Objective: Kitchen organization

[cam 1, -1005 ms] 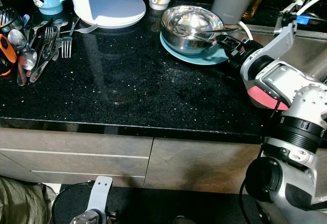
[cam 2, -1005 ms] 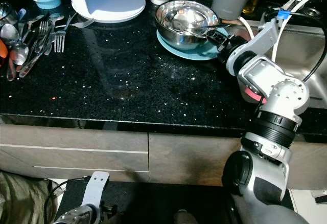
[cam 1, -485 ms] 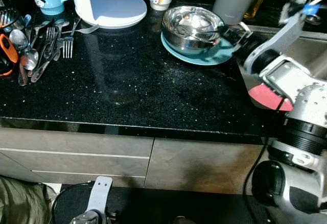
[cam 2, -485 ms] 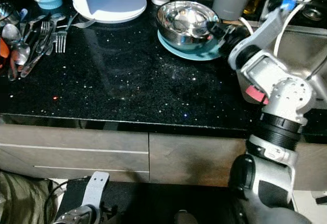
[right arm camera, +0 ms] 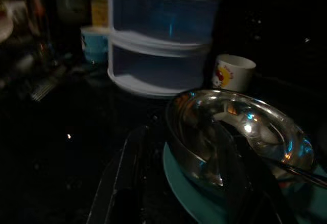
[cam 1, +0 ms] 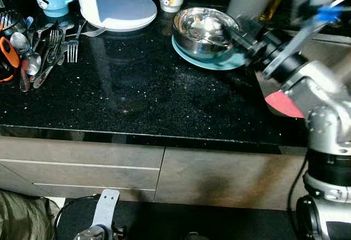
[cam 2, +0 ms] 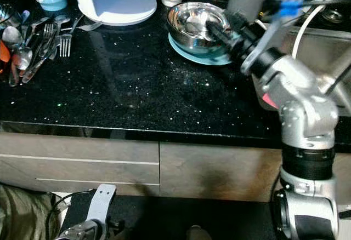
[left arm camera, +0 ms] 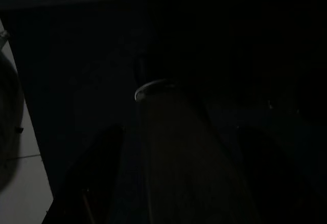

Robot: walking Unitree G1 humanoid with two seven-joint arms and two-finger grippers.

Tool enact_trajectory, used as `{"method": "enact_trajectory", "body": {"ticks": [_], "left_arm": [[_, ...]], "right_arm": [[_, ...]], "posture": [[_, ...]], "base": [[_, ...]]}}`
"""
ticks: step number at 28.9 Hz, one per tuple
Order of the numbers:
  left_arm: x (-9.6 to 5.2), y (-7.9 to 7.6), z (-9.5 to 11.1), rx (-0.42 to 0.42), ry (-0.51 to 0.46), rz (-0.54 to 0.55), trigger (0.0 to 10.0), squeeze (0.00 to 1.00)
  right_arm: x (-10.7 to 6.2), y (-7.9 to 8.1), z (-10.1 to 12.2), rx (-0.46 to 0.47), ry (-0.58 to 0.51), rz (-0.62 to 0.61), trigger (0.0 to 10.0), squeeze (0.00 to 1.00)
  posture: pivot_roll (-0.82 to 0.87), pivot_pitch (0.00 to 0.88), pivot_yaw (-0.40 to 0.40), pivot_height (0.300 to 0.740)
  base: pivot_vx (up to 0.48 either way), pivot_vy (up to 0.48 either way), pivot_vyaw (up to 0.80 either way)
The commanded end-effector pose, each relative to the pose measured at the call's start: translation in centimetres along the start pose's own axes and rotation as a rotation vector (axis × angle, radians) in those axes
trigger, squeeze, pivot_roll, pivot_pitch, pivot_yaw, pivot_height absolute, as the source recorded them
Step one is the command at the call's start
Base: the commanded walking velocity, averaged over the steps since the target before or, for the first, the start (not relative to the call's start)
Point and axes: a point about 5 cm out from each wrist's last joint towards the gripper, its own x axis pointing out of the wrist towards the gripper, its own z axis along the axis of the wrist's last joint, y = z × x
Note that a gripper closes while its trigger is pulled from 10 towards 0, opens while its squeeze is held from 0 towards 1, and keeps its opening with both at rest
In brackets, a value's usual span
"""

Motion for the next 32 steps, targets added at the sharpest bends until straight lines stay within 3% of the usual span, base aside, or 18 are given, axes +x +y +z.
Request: {"method": "enact_trajectory", "body": {"ticks": [1, 13, 14, 15, 18, 19, 20, 21, 32], "left_arm": [[-0.1, -0.1, -1.1, -0.001, 0.037, -0.005, 10.0, 0.0], [-0.1, -0.1, -1.1, 0.0, 0.037, -0.006, 10.0, 0.0], [-0.1, -0.1, -1.1, -0.001, 0.037, -0.006, 10.0, 0.0], [-0.1, -0.1, -1.1, -0.001, 0.037, -0.006, 10.0, 0.0], [0.0, -0.2, -1.1, 0.001, 0.037, -0.007, 10.0, 0.0], [0.0, -0.2, -1.1, 0.002, 0.037, -0.007, 10.0, 0.0], [0.0, -0.2, -1.1, 0.002, 0.037, -0.007, 10.0, 0.0], [0.0, -0.2, -1.1, 0.002, 0.038, -0.007, 10.0, 0.0], [-0.1, -0.1, -1.2, 0.003, 0.04, -0.006, 10.0, 0.0]], "right_arm": [[0.1, 0.3, -0.2, -0.053, -0.009, -0.026, 10.0, 0.0], [1.1, 0.7, -1.4, -0.11, -0.04, -0.167, 10.0, 0.0], [1.2, 0.8, -1.6, -0.103, -0.036, -0.168, 10.0, 0.15], [1.3, 1.1, -2.0, -0.09, -0.027, -0.161, 10.0, 1.0], [1.5, 1.7, -2.7, -0.08, -0.009, -0.15, 10.0, 1.0], [1.6, 1.9, -2.9, -0.077, -0.003, -0.155, 10.0, 0.41], [1.6, 1.9, -2.9, -0.077, -0.003, -0.155, 10.0, 0.41], [1.6, 2.1, -3.3, -0.07, 0.005, -0.171, 10.0, 0.0], [1.4, 2.0, -5.1, -0.014, 0.045, -0.253, 10.0, 0.0]], "posture": [[-0.02, 0.141, -0.029, 0.74], [-0.02, 0.143, -0.031, 0.74], [-0.02, 0.142, -0.035, 0.74], [-0.01, 0.143, -0.037, 0.74], [-0.01, 0.144, -0.038, 0.74], [-0.01, 0.144, -0.038, 0.74], [-0.01, 0.144, -0.038, 0.74], [-0.01, 0.145, -0.039, 0.74], [-0.01, 0.147, -0.034, 0.74]], "base": [[0.0, 0.0, 0.0], [0.0, 0.0, 0.0], [0.0, 0.0, 0.0], [0.0, 0.0, 0.0], [0.0, 0.0, 0.0], [0.0, 0.0, 0.0], [0.0, 0.0, 0.0], [0.0, 0.0, 0.0], [0.0, 0.0, 0.0]]}}
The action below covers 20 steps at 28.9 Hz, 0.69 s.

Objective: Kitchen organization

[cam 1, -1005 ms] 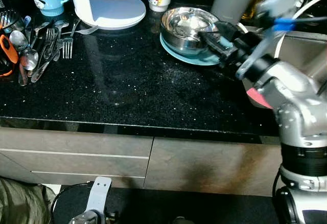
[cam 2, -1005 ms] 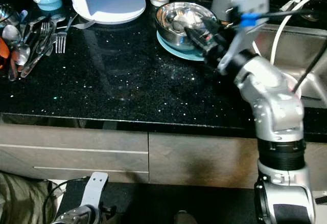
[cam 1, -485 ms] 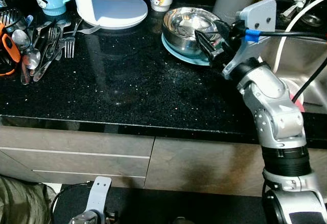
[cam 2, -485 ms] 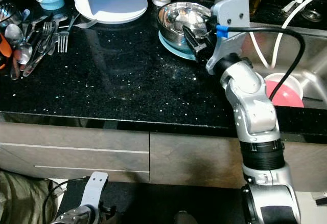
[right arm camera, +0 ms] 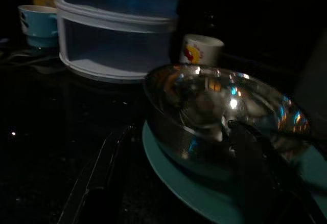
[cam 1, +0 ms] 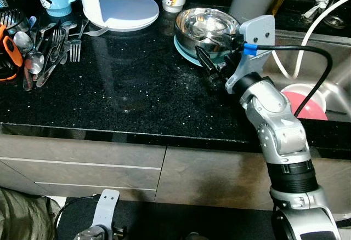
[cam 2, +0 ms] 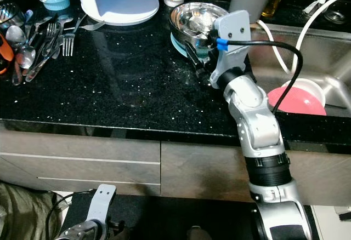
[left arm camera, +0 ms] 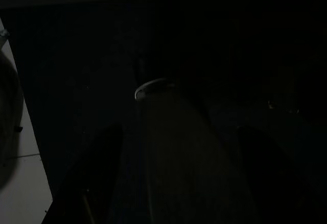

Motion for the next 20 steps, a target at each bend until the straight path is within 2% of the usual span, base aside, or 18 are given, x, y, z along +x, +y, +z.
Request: {"method": "enact_trajectory", "body": {"ticks": [1, 11, 14, 15, 20], "left_arm": [[-0.1, -0.1, -1.1, 0.001, 0.038, -0.006, 10.0, 0.0], [-0.1, -0.1, -1.0, -0.001, 0.036, -0.005, 10.0, 0.0], [-0.1, -0.1, -1.0, 0.001, 0.036, -0.005, 10.0, 0.0], [-0.1, -0.1, -1.0, 0.002, 0.037, -0.005, 10.0, 0.0], [-0.1, -0.1, -1.0, 0.002, 0.037, -0.006, 10.0, 0.0]], "right_arm": [[-0.3, -0.5, -0.7, 0.02, 0.015, -0.041, 10.0, 0.0], [0.0, -0.8, 0.2, 0.046, -0.049, -0.079, 10.0, 0.0], [0.1, -1.0, 0.7, 0.093, -0.084, -0.1, 10.0, 0.0], [0.1, -1.4, 1.1, 0.136, -0.115, -0.125, 10.0, 0.0], [0.1, -2.2, 1.3, 0.157, -0.13, -0.184, 10.0, 0.0]], "posture": [[-0.01, 0.154, -0.031, 0.74], [-0.01, 0.161, -0.03, 0.74], [-0.01, 0.152, -0.028, 0.74], [-0.01, 0.154, -0.027, 0.74], [-0.01, 0.155, -0.027, 0.74]], "base": [[0.0, 0.0, 0.0], [0.0, 0.0, 0.0], [0.0, 0.0, 0.0], [0.0, 0.0, 0.0], [0.0, 0.0, 0.0]]}}
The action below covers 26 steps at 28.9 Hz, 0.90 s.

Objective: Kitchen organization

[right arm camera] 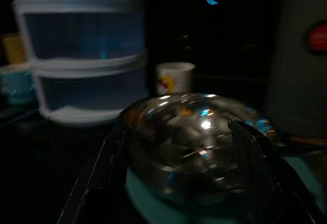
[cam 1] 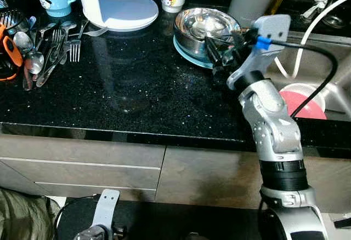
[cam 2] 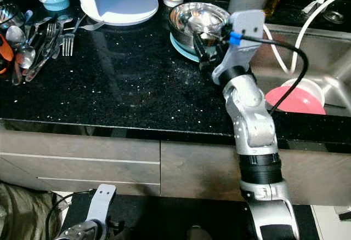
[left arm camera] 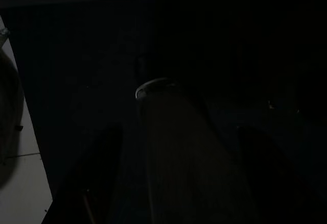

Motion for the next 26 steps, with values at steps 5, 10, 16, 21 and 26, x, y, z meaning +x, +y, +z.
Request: {"method": "enact_trajectory", "body": {"ticks": [5, 10, 16, 21, 26], "left_arm": [[-0.1, -0.1, -1.0, 0.003, 0.037, -0.007, 10.0, 0.0], [-0.1, 0.0, -1.1, 0.004, 0.039, -0.007, 10.0, 0.0], [-0.1, 0.0, -1.3, 0.012, 0.046, -0.01, 10.0, 0.0], [-0.1, 0.0, -1.4, 0.015, 0.048, -0.012, 10.0, 0.0], [-0.1, 0.1, -1.4, 0.015, 0.048, -0.011, 10.0, 0.0]], "right_arm": [[-0.1, -1.6, -0.6, -0.006, 0.011, -0.097, 10.0, 0.0], [-0.2, -2.7, -0.8, 0.042, 0.004, -0.162, 10.0, 0.0], [-0.3, -3.5, -0.7, 0.054, -0.007, -0.181, 10.0, 0.0], [-0.5, -3.4, -1.4, 0.108, 0.01, -0.187, 10.0, 0.0], [-0.6, -2.5, -2.4, 0.19, 0.034, -0.166, 10.0, 0.0]], "posture": [[0.0, 0.158, -0.027, 0.74], [0.0, 0.162, -0.019, 0.74], [-0.01, 0.132, -0.016, 0.74], [0.0, 0.124, -0.017, 0.74], [0.0, 0.124, -0.017, 0.74]], "base": [[0.0, 0.0, 0.0], [0.0, 0.0, 0.0], [0.0, 0.0, 0.0], [0.0, 0.0, 0.0], [0.0, 0.0, 0.0]]}}
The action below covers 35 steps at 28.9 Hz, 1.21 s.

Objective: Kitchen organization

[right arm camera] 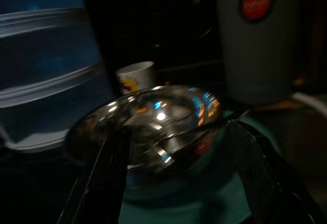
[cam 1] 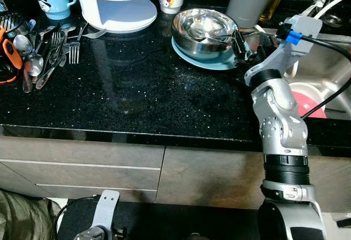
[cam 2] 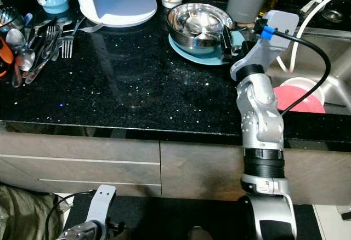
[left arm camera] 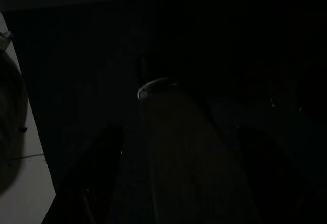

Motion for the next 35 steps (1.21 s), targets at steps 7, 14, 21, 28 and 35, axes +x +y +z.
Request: {"method": "enact_trajectory", "body": {"ticks": [7, 14, 21, 28, 35], "left_arm": [[-0.1, 0.1, -1.3, 0.009, 0.043, -0.003, 10.0, 0.0], [-0.1, 0.0, -1.6, 0.0, 0.043, -0.003, 10.0, 0.0], [-0.2, 0.0, -2.0, -0.006, 0.047, -0.002, 10.0, 0.0], [-0.2, 0.1, -2.2, -0.012, 0.047, 0.0, 10.0, 0.0], [-0.3, 0.1, -2.2, -0.014, 0.043, 0.002, 10.0, 0.0]], "right_arm": [[0.0, 0.6, -1.2, 0.112, 0.019, 0.006, 10.0, 0.0], [0.5, 0.4, -0.9, 0.131, -0.001, -0.005, 10.0, 0.0], [0.9, 0.5, -1.5, 0.143, 0.0, -0.015, 10.0, 0.0], [1.9, 0.5, -2.7, 0.181, 0.019, -0.018, 10.0, 0.0], [2.3, 0.5, -2.8, 0.194, 0.003, -0.019, 10.0, 0.0]], "posture": [[0.01, 0.129, -0.017, 0.74], [0.02, 0.143, -0.019, 0.74], [0.03, 0.155, -0.017, 0.74], [0.04, 0.168, -0.017, 0.74], [0.05, 0.171, -0.019, 0.74]], "base": [[0.0, 0.0, 0.0], [0.0, 0.0, 0.0], [0.0, 0.0, 0.0], [0.0, 0.0, 0.0], [0.0, 0.0, 0.0]]}}
